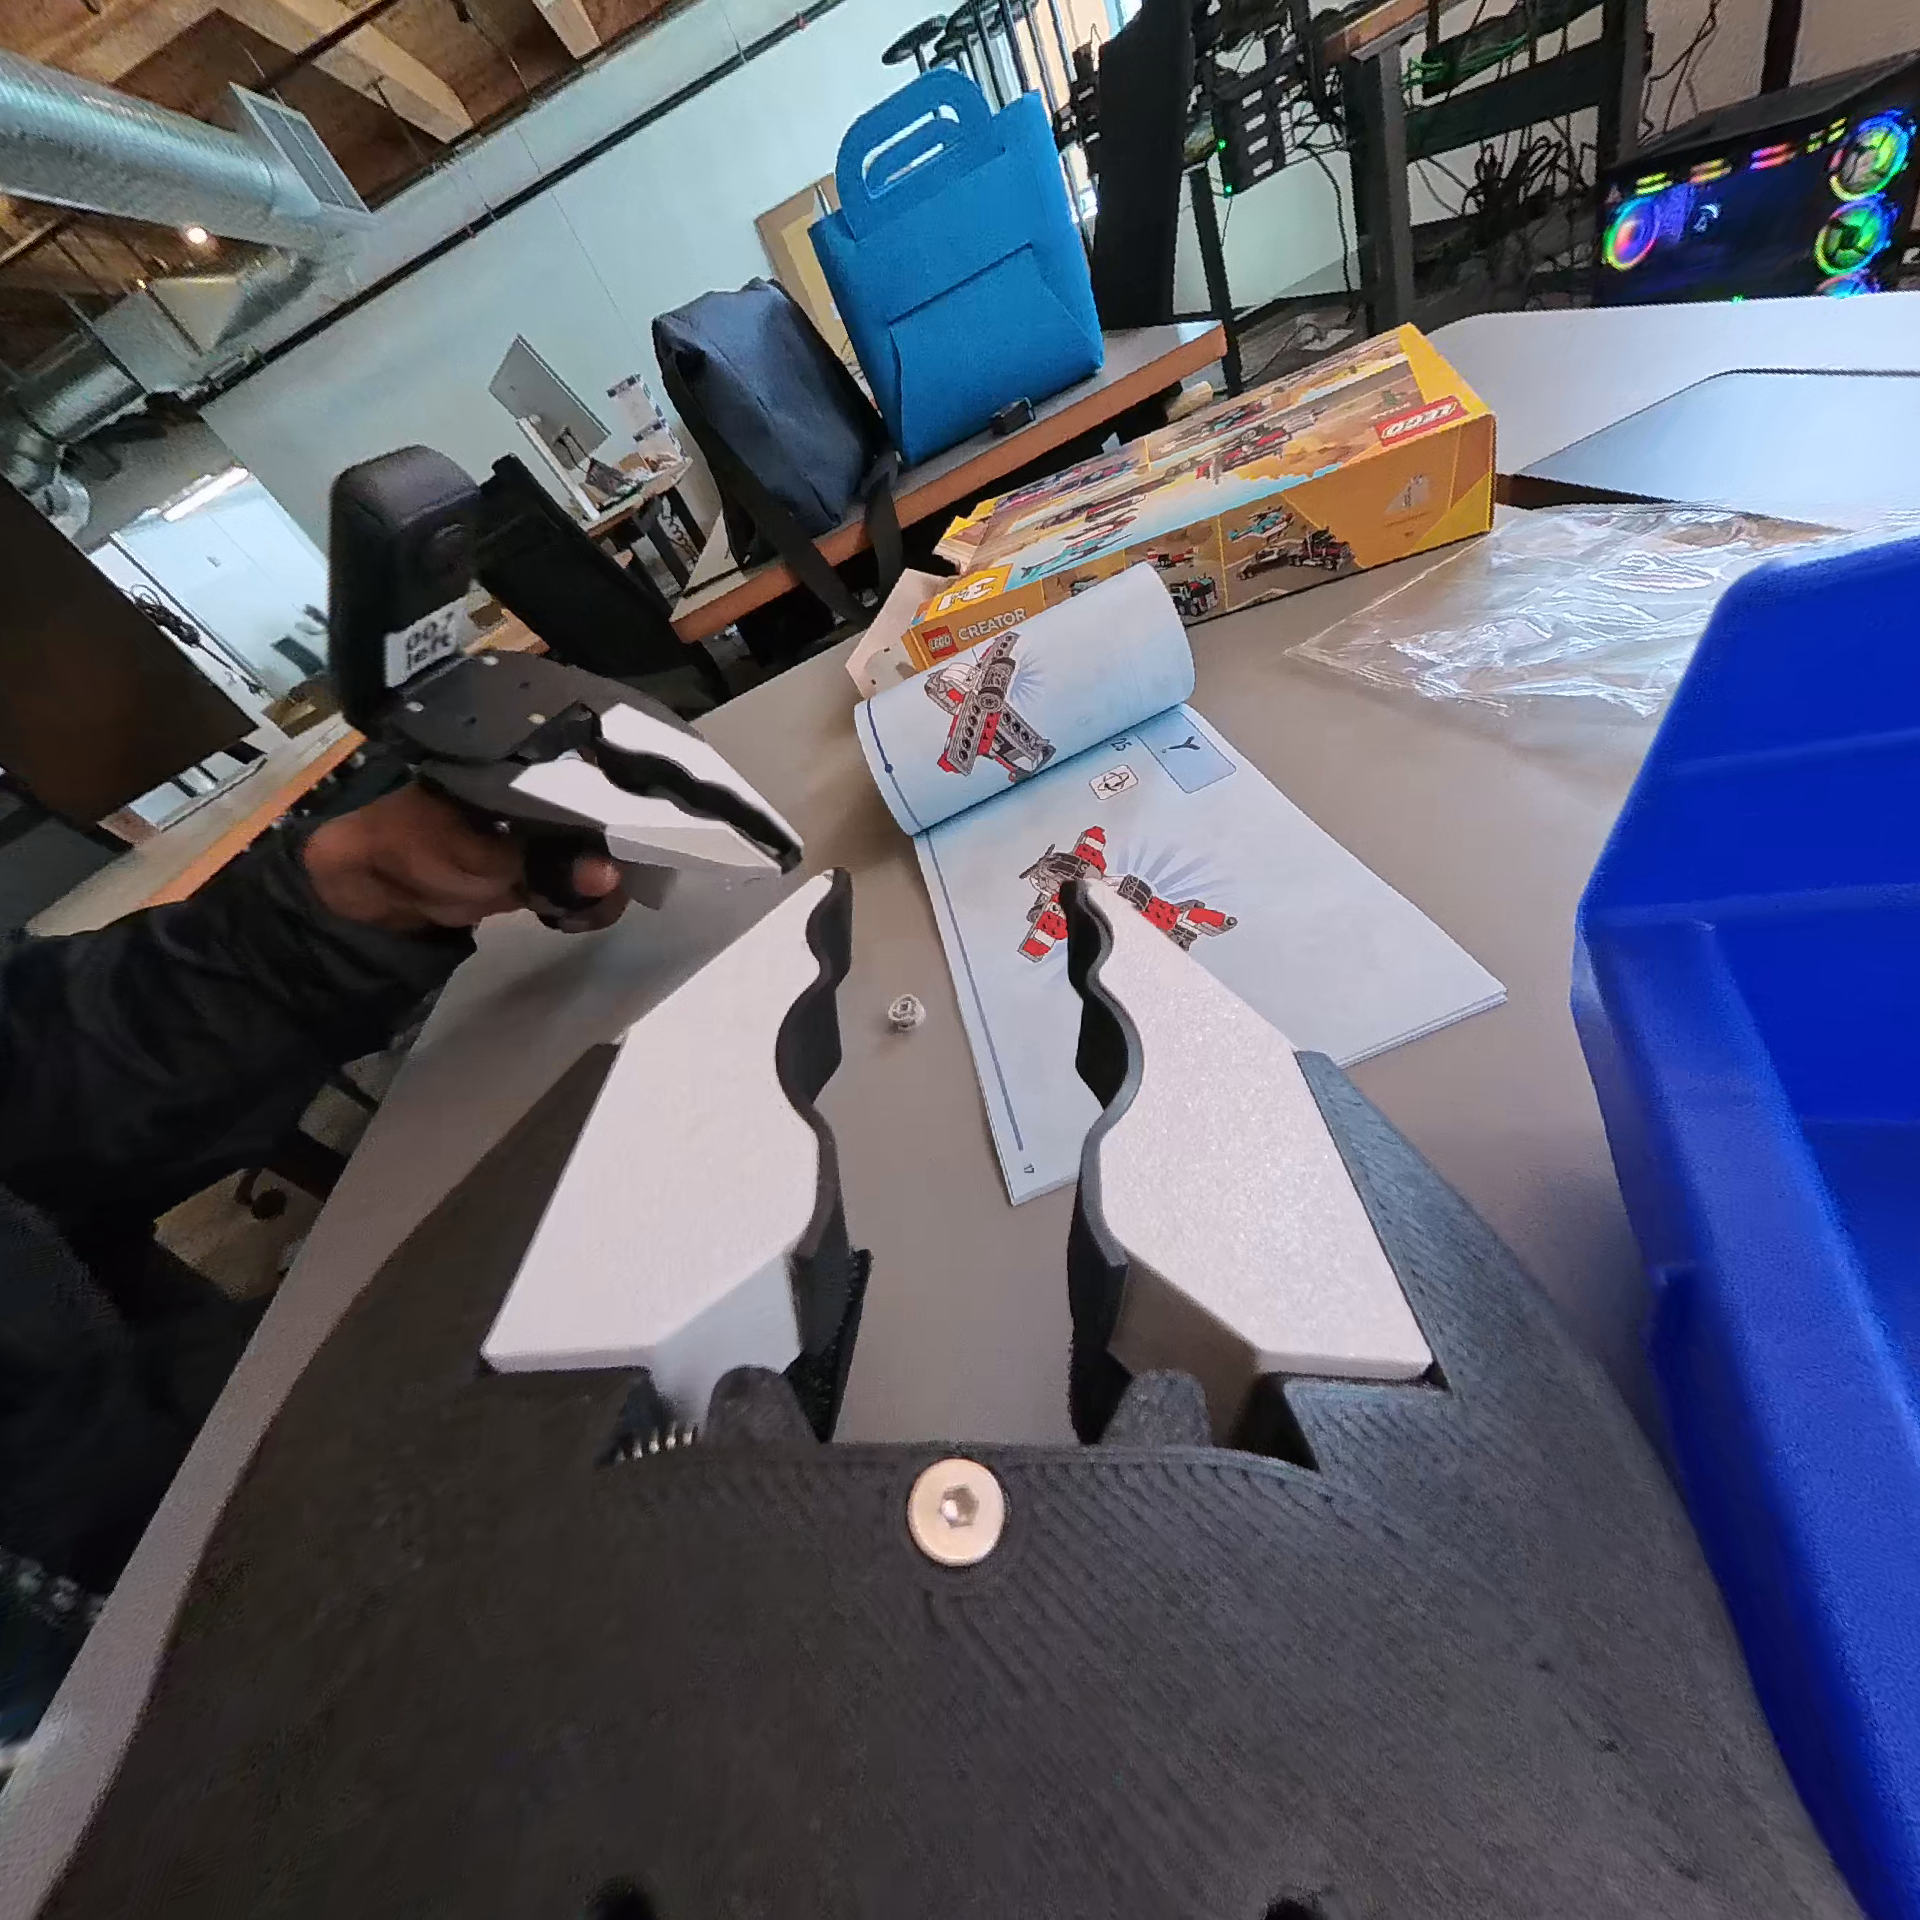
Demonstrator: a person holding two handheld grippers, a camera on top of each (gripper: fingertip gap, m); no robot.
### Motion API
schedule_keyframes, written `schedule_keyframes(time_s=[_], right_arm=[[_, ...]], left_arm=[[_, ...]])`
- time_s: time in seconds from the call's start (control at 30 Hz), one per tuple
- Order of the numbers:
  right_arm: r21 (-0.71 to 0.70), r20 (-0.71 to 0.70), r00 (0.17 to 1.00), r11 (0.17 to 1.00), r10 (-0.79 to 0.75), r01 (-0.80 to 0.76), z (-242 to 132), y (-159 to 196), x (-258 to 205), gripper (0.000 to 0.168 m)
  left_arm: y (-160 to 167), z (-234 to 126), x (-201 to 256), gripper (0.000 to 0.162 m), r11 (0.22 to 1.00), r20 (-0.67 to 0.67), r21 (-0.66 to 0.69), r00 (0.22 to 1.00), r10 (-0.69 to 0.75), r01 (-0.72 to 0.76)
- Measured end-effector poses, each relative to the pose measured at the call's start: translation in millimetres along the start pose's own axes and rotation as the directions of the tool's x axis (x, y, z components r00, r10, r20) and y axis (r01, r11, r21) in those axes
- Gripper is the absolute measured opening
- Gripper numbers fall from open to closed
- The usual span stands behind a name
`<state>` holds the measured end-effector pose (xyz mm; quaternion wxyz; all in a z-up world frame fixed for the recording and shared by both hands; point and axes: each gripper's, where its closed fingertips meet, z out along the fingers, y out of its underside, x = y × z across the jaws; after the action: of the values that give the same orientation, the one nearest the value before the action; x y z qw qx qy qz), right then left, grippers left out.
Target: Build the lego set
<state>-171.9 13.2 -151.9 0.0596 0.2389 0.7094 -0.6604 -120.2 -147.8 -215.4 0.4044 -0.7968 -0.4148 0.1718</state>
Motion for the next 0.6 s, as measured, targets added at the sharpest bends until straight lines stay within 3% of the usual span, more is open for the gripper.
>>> schedule_keyframes(time_s=[0.4,0.6], right_arm=[[-0.008,-0.022,1.000,1.000,-0.001,0.001,2,1,2,0.042],[-0.043,-0.030,1.000,0.999,0.007,-0.009,7,6,4,0.040]], left_arm=[[12,-25,-37,0.015,0.956,-0.063,0.128,0.965,-0.256,0.262],[4,-39,-52,0.015,0.859,-0.205,0.212,0.880,-0.427,0.466]])
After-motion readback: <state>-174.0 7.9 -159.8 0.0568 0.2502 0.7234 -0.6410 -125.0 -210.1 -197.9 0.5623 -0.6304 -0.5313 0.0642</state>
